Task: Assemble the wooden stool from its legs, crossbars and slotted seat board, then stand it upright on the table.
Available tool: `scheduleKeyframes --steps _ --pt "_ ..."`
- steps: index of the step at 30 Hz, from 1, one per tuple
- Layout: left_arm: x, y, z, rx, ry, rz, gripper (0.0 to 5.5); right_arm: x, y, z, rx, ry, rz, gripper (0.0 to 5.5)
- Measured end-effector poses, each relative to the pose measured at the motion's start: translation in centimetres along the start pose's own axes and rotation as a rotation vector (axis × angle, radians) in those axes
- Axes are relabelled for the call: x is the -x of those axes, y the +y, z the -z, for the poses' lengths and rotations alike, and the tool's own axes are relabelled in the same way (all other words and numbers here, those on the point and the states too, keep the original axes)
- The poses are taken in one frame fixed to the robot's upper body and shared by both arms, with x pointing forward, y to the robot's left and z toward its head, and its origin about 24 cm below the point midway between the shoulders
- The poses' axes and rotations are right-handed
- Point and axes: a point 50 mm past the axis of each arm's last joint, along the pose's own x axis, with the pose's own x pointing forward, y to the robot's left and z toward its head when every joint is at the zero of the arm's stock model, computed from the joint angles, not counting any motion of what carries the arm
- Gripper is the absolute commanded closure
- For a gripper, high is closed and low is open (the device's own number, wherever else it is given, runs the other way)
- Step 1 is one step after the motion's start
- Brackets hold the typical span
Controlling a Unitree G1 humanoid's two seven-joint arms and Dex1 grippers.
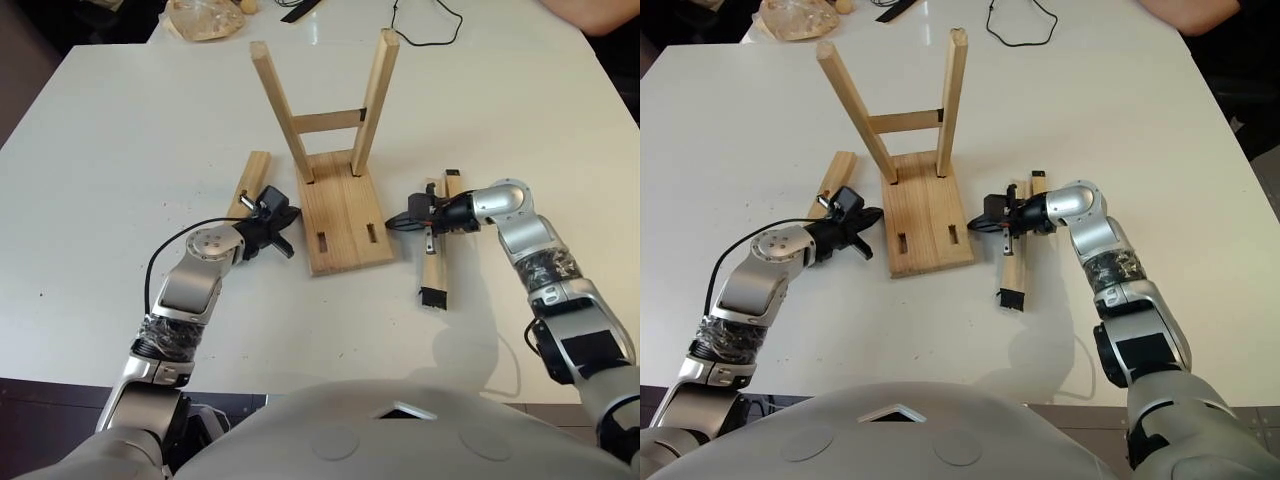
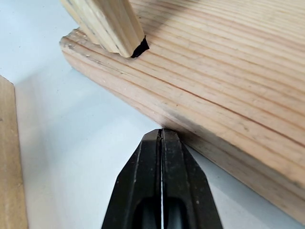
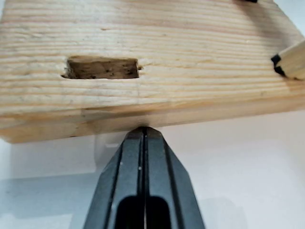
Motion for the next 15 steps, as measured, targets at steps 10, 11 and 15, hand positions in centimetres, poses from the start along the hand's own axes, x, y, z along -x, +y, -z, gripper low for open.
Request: scheduleKeyframes --steps 10,11,15 --pt "-0.76 -0.16 0.02 0.022 -0.03 -0.027 5.5 -0.15 0.41 -0.08 -0.046 0.0 0.063 5.48" --pt "-0.82 -0.14 0.01 0.024 -0.032 -0.028 5.5 -0.14 0.36 -0.08 -0.047 0.0 0.066 5.48" --pt "-1.05 0.27 0.1 0.037 -0.041 -0.057 5.5 0.57 -0.18 -0.47 -0.066 -0.033 0.107 5.48"
